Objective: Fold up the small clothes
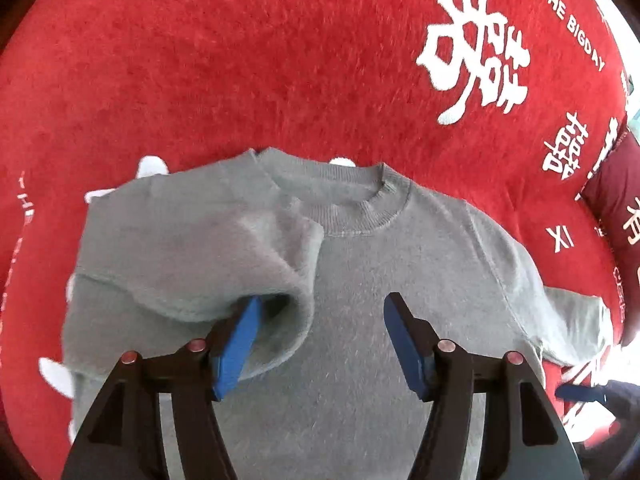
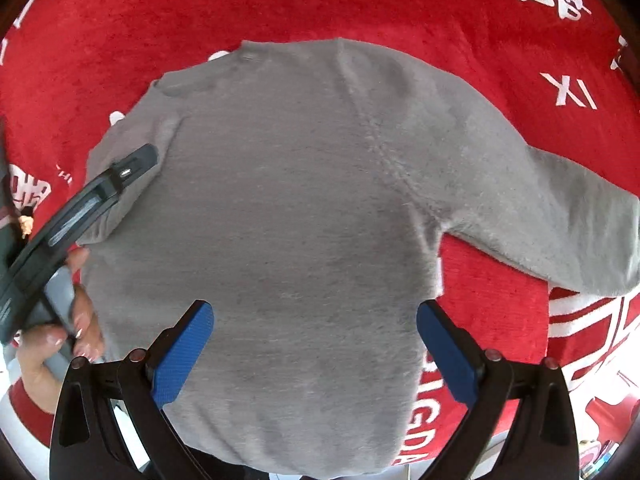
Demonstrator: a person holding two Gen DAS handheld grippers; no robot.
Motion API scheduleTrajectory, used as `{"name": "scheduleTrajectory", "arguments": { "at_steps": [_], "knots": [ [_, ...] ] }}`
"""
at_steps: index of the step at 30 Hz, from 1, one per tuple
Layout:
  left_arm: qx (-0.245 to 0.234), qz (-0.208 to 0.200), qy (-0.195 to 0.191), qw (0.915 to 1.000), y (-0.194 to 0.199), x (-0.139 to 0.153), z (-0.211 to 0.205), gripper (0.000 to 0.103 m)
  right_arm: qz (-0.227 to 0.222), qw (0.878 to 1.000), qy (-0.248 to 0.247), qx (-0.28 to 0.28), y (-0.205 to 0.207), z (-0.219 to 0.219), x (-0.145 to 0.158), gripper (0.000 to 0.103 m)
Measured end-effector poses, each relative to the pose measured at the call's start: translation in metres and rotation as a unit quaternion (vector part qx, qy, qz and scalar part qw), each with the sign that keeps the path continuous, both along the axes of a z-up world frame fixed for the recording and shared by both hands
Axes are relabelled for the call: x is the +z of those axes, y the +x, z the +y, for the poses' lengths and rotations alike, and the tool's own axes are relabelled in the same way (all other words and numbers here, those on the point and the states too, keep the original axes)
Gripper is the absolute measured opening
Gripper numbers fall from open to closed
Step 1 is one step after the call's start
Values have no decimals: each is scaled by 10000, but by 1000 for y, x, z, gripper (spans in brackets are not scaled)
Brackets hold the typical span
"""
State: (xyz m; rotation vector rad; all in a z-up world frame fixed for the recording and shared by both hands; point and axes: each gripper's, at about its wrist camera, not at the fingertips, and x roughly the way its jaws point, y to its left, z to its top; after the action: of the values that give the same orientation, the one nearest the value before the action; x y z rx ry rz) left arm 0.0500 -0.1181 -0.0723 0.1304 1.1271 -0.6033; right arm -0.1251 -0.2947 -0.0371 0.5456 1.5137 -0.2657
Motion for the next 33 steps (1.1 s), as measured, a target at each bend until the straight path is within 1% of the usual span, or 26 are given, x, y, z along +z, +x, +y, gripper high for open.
{"name": "scheduleTrajectory", "arguments": {
  "at_steps": [2, 4, 5, 7, 9, 11, 12, 13, 14, 16, 17, 18, 19, 20, 21, 22, 23, 24, 25, 26, 27, 28, 30, 31, 32, 33],
  "knots": [
    [12, 23, 12, 10000, -2, 13, 13, 65, -88, 9998, -107, 108, 10, 3, 5, 102],
    [181, -21, 5, 9998, 4, 26, 35, 65, -285, 9987, -264, 328, 29, 10, 16, 102],
    [351, -104, 44, 9993, 9, 34, 51, 65, -382, 9978, -319, 449, 39, 14, 20, 102],
    [749, -228, 225, 9967, 25, 39, 81, 65, -689, 9928, -438, 872, 64, 33, 30, 102],
    [1161, -214, 527, 9916, 46, 32, 114, 65, -988, 9836, -505, 1421, 94, 65, 38, 102],
    [1366, -66, 801, 9874, 64, 17, 135, 65, -1276, 9680, -617, 2073, 130, 108, 40, 102],
    [1382, 68, 867, 9866, 72, 7, 144, 65, -1350, 9617, -671, 2289, 142, 121, 38, 102],
    [1338, 236, 944, 9862, 79, -3, 149, 65, -1423, 9493, -800, 2685, 159, 147, 33, 102],
    [1316, 338, 1013, 9855, 82, -11, 152, 65, -1406, 9417, -897, 2921, 166, 158, 30, 102],
    [1229, 487, 1130, 9848, 85, -27, 157, 65, -1254, 9233, -1153, 3443, 185, 191, 11, 102],
    [1196, 526, 1201, 9841, 85, -35, 159, 65, -1144, 9159, -1257, 3637, 188, 200, -1, 102],
    [1179, 549, 1188, 9844, 84, -39, 160, 66, -972, 9077, -1407, 3832, 191, 209, -14, 101],
    [1202, 531, 1117, 9850, 82, -40, 163, 71, -740, 8955, -1716, 4039, 194, 218, -30, 100],
    [1267, 479, 1139, 9842, 81, -40, 165, 74, -613, 8856, -1983, 4155, 193, 220, -39, 97],
    [1281, 461, 1159, 9839, 81, -41, 166, 77, -518, 8788, -2172, 4217, 195, 222, -45, 86],
    [1278, 464, 1139, 9842, 80, -42, 167, 77, -553, 8825, -2130, 4157, 196, 218, -47, 71],
    [1288, 479, 1124, 9841, 80, -43, 168, 77, -649, 8938, -1998, 3963, 198, 211, -42, 57],
    [1297, 489, 1117, 9840, 81, -43, 167, 77, -665, 9024, -2025, 3745, 200, 204, -38, 29],
    [1296, 497, 1119, 9840, 82, -42, 166, 77, -780, 9203, -1991, 3275, 202, 186, -27, 28],
    [1293, 502, 1127, 9839, 82, -42, 165, 77, -945, 9390, -1764, 2797, 201, 168, -17, 29],
    [1294, 510, 1135, 9838, 83, -42, 165, 77, -1110, 9548, -1488, 2321, 197, 149, -8, 28],
    [1295, 518, 1143, 9836, 83, -41, 164, 77, -1309, 9719, -1156, 1581, 187, 118, 3, 28],
    [1288, 513, 1161, 9835, 83, -40, 163, 77, -1435, 9833, -919, 643, 163, 74, 9, 28],
    [1281, 501, 1170, 9836, 84, -41, 161, 77, -1445, 9861, -768, 285, 151, 58, 8, 29],
    [1278, 487, 1179, 9836, 85, -42, 160, 77, -1383, 9891, -455, -205, 133, 35, 1, 29],
    [1287, 482, 1183, 9834, 88, -44, 160, 77, -1297, 9898, -99, -572, 118, 20, -8, 30]
  ]
}}
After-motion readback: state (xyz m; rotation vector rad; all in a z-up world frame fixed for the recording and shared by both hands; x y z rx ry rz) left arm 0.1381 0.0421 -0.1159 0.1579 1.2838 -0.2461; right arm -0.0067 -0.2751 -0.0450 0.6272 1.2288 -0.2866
